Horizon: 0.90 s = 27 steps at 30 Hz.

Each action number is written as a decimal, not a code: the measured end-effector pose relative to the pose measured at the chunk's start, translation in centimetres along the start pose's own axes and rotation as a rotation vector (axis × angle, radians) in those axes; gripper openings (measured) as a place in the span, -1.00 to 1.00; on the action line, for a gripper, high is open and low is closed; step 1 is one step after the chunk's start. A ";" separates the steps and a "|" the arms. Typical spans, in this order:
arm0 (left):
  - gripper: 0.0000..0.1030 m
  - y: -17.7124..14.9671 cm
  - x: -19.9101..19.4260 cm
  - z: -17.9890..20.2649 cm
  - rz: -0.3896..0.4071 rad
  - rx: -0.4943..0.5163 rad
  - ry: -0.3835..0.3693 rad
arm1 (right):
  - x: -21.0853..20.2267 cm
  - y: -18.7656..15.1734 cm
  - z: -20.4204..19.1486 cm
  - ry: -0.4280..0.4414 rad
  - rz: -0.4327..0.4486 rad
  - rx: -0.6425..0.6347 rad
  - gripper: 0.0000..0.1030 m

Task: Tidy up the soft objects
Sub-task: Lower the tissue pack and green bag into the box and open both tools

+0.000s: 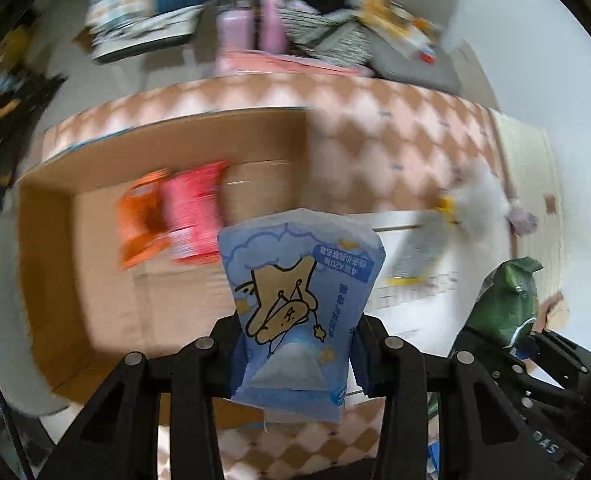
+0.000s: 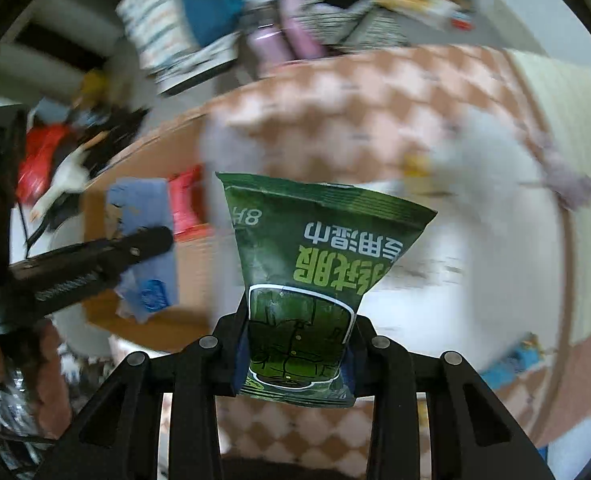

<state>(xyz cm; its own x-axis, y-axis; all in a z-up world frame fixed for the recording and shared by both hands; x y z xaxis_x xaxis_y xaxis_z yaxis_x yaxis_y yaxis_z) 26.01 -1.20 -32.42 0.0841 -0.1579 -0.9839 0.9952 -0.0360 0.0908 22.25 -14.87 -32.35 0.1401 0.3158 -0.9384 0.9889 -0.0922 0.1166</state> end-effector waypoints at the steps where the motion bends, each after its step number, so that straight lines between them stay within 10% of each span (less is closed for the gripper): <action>1: -0.25 0.0 0.0 -2.2 0.002 -0.021 0.016 | 0.3 0.1 -2.2 0.012 -0.007 -0.026 -0.27; 11: -0.24 3.6 4.8 -17.8 -0.093 -0.183 0.099 | 9.9 0.2 -17.6 0.021 -0.163 -0.139 -0.27; 24: -0.06 5.2 9.8 -21.0 -0.181 -0.170 0.105 | 18.9 -2.3 -17.5 -0.103 -0.309 -0.155 -0.24; 27: 0.16 5.0 9.9 -21.2 -0.199 -0.192 0.073 | 20.5 -1.8 -17.3 -0.142 -0.330 -0.137 0.29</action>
<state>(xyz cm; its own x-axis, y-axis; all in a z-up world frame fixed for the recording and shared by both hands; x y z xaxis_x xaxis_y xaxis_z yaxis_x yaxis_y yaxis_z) 32.89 17.99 -45.00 -0.1172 -0.0944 -0.9886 0.9832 0.1293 -0.1289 24.16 8.08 -46.22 -0.1859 0.1725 -0.9673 0.9784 0.1229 -0.1661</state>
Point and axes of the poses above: each gripper's, at about its wrist camera, not at the fingertips, and x roughly the way its jaws point, z to its right, y to its top, the point moved 9 cm from there along x, roughly the way its jaws point, and after that the axes turned 3 degrees about z, right-handed, at the moved point
